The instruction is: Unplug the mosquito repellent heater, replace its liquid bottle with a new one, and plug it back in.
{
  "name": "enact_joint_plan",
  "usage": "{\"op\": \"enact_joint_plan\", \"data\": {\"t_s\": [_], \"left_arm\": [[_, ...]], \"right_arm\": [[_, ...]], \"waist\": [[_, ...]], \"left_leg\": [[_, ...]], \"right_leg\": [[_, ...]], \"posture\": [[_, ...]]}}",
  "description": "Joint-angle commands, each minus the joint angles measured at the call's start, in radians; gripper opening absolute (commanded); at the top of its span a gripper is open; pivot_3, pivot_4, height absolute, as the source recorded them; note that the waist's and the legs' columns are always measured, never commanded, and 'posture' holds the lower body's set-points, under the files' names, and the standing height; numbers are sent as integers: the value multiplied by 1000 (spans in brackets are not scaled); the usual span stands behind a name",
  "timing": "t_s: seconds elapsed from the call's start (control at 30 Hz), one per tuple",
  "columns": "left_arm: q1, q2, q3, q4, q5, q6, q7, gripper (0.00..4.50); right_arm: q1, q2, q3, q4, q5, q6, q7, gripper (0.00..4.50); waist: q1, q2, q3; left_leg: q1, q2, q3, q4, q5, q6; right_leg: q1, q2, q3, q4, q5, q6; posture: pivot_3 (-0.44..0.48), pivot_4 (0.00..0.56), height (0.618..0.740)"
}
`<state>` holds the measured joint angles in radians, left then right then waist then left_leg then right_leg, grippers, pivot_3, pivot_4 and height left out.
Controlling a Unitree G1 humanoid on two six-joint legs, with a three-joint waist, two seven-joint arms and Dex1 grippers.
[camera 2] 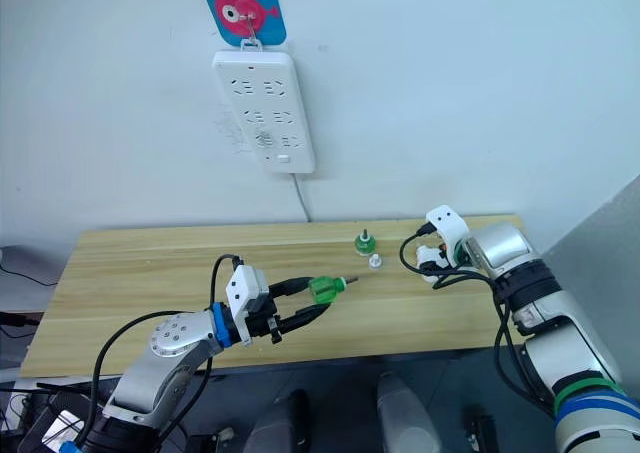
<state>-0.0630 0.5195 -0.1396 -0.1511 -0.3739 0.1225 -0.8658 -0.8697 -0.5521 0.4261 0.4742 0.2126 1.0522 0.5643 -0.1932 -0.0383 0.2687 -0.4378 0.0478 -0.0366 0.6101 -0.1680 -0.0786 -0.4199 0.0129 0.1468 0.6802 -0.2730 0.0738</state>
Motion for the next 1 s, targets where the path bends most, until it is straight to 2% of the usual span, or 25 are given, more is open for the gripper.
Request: {"op": "enact_joint_plan", "data": {"t_s": [0.03,0.3,0.4,0.5,0.6,0.73,0.8,0.93,1.0], "left_arm": [[7,-3,13,-18,6,-27,-17,2326],[7,-5,11,-17,14,-33,-30,2326],[1,-3,10,-11,18,-35,-37,2326],[-5,-1,12,-2,20,-37,-47,2326],[-18,12,2,5,12,-29,-91,2326],[-44,38,4,3,-30,5,-170,2326],[-96,51,24,10,-89,100,-199,2326],[-173,81,82,17,-248,338,-228,2326],[-201,100,108,21,-310,440,-239,2326]], "right_arm": [[-36,20,-13,51,-45,-43,32,4500],[-73,66,-19,193,-115,-119,105,4500],[-79,81,-38,219,-131,-141,114,3888],[-79,87,-43,217,-144,-141,130,2941],[-67,79,-64,165,-139,-118,148,2942],[-27,32,-103,18,-120,-86,188,2942],[59,-53,-165,-207,-46,-6,253,2942],[241,-147,-387,-590,165,218,320,2942],[313,-110,-531,-693,249,285,303,2942]], "waist": [[0,0,0],[0,0,0],[0,0,0],[-2,0,0],[-2,0,0],[-4,0,0],[2,0,0],[2,0,0],[-4,0,0]], "left_leg": [[0,0,0,0,0,0],[0,0,0,0,0,0],[0,0,0,0,0,0],[1,0,0,0,0,0],[1,0,0,0,0,0],[0,0,0,0,0,0],[0,0,-1,0,0,0],[-4,0,-8,0,0,0],[-5,0,-10,0,0,0]], "right_leg": [[0,0,0,0,0,0],[0,0,0,0,1,-1],[0,0,0,0,1,-1],[1,0,0,1,1,-1],[0,0,0,1,1,-1],[0,0,-1,1,1,0],[0,0,-1,1,1,0],[0,0,-8,1,0,1],[0,0,-10,1,0,1]], "posture": [[-143,234,733],[-135,234,733],[-138,231,733],[-151,225,733],[-169,216,733],[-196,206,733],[-204,203,733],[-229,205,733],[-240,206,733]]}}
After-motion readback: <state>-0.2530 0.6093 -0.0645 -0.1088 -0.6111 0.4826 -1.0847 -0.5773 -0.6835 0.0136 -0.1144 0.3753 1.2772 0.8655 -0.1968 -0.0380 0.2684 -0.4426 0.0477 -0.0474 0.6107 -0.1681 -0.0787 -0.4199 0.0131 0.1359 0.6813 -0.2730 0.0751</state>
